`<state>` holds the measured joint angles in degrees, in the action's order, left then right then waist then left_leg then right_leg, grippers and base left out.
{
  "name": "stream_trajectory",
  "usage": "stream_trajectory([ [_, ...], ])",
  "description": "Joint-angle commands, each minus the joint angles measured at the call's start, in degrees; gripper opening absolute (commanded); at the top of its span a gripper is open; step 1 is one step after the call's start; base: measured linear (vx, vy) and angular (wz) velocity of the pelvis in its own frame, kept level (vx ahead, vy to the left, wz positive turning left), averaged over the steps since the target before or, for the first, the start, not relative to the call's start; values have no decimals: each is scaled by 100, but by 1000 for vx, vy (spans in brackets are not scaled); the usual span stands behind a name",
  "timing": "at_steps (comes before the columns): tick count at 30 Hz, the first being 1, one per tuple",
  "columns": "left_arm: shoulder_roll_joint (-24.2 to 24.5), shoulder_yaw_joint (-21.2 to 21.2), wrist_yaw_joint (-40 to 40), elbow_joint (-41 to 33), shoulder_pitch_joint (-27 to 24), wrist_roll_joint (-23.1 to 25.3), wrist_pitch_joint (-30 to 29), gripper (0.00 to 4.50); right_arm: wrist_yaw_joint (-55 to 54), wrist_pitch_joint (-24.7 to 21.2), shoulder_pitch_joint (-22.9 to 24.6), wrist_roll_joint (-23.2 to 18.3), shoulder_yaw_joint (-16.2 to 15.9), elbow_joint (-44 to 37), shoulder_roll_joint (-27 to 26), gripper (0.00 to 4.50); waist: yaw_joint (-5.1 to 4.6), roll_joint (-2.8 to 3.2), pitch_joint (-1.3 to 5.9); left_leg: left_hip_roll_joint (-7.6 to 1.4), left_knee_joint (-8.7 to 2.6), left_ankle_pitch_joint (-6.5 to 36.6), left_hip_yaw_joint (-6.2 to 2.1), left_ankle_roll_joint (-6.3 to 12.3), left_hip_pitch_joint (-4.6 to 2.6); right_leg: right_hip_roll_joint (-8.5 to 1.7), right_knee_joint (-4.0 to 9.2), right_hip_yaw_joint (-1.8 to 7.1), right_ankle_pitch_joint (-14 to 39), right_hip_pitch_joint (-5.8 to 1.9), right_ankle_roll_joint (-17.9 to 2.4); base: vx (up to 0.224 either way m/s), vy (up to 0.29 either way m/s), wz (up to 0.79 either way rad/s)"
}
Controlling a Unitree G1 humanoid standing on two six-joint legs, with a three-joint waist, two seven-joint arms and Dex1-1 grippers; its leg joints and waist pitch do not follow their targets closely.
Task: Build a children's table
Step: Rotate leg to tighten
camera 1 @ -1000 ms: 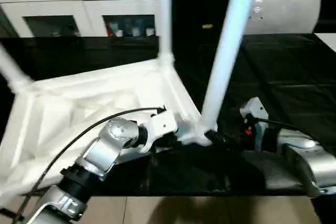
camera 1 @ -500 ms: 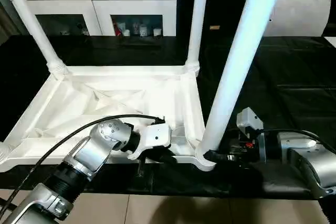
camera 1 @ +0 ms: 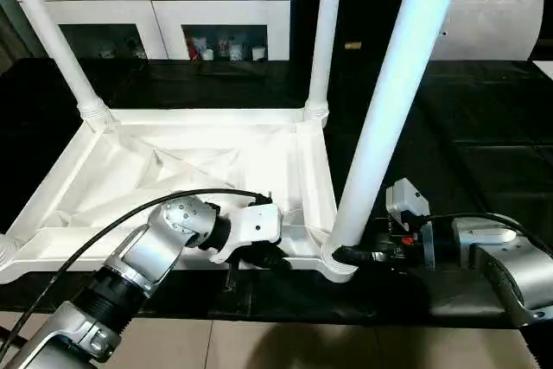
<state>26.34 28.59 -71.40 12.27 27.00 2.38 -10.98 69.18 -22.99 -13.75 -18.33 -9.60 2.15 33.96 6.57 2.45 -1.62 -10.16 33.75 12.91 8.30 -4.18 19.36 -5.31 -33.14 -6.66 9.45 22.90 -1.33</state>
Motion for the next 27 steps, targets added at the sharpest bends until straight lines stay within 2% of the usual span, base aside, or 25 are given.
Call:
stream_trajectory([
  [1,-40,299,-278,23,-64,19,-5,0,119,-172,29,-152,-119,-92,-31,215,-7,-79,288,-275,-387,556,-6,456,83,-370,347,328,1512,-370,-968,0,0,0],
  [5,-240,143,5,-7,-168,-102,-403,0,-154,-343,203,-197,-81,-202,-174,211,-8,-82,288,-272,-380,453,-2,465,95,-369,330,333,1365,-375,-1008,0,0,0],
  [7,-404,12,301,79,-175,-119,-544,0,-445,-435,226,-195,-22,-232,-341,211,-28,-68,266,-267,-396,600,10,446,84,-361,372,331,1607,-354,-963,0,0,0],
  [8,-404,12,301,79,-175,-119,-544,0,-445,-435,226,-195,-22,-232,-341,210,-29,-80,240,-258,-411,806,5,401,73,-366,423,317,1984,-360,-855,0,0,0],
  [9,-520,-83,498,102,-177,-148,-694,0,-688,-502,225,-164,13,-232,-474,210,-30,-81,238,-255,-419,874,-1,369,65,-370,432,315,2139,-362,-800,0,0,0],
  [10,-866,-361,1012,41,-182,-286,-1249,0,-1557,-736,159,35,98,-133,-947,210,-79,-66,204,-247,-444,1061,4,228,47,-355,478,310,2533,-335,-677,0,0,0],
  [11,-988,-451,1193,19,-179,-323,-1434,0,-1850,-802,126,103,138,-76,-1113,210,-80,-62,194,-223,-440,1172,1,187,21,-350,518,284,2764,-315,-601,0,0,0],
  [12,-1120,-545,1388,3,-172,-356,-1608,0,-2140,-895,90,140,193,-15,-1295,208,-138,-64,185,-195,-447,1339,-14,105,14,-353,556,254,3100,-316,-460,0,0,0],
  [14,-1448,-753,1856,-17,-145,-392,-1948,0,-2869,-1094,-12,235,364,156,-1761,207,-258,-72,180,-174,-460,1506,-56,43,71,-344,591,210,3329,-345,-249,0,0,0],
  [15,-1515,-791,1959,-12,-138,-379,-2000,0,-3053,-1118,-46,280,414,219,-1856,206,-327,-61,184,-164,-451,1620,-60,46,42,-339,631,198,3382,-313,-184,0,0,0],
  [16,-1746,-897,2341,36,-102,-296,-2088,0,-3730,-1161,-196,408,635,506,-2199,206,-417,-35,180,-157,-444,1711,-61,49,45,-333,642,197,3387,-288,-192,0,0,0],
  [17,-1927,-980,2648,100,-70,-228,-2104,0,-4189,-1164,-315,448,812,733,-2428,206,-468,-40,179,-142,-436,1742,-69,42,61,-329,658,170,3402,-288,-191,0,0,0],
  [18,-2119,-1060,2951,201,-29,-177,-2054,0,-4593,-1060,-425,479,967,961,-2622,206,-525,-34,205,-135,-425,1747,-95,43,78,-341,664,142,3377,-321,-162,0,0,0],
  [19,-2245,-1115,3136,251,-6,-137,-2040,0,-4825,-1002,-486,507,1068,1076,-2744,206,-546,-26,212,-137,-419,1744,-89,75,62,-340,675,144,3313,-302,-182,0,0,0],
  [20,-2245,-1115,3136,251,-6,-137,-2040,0,-4825,-1002,-486,507,1068,1076,-2744,206,-592,-27,205,-140,-423,1750,-94,121,84,-331,676,141,3192,-305,-215,0,0,0],
  [21,-2471,-1083,3464,373,58,23,-2015,0,-4902,-697,-549,593,1062,1213,-2860,260,-597,-52,205,-139,-416,1764,-80,180,71,-331,686,147,3170,-286,-217,0,0,0],
  [25,-2508,-877,3608,365,89,245,-2074,0,-4731,-611,-533,660,995,1076,-2888,293,-535,-58,228,-165,-438,1399,-65,332,105,-346,624,215,2801,-319,-350,0,0,0],
  [27,-2436,-844,3567,347,72,275,-2045,0,-4638,-556,-507,707,976,1028,-2822,317,-497,-53,242,-197,-447,1108,-61,371,130,-345,549,247,2279,-351,-528,0,0,0],
])
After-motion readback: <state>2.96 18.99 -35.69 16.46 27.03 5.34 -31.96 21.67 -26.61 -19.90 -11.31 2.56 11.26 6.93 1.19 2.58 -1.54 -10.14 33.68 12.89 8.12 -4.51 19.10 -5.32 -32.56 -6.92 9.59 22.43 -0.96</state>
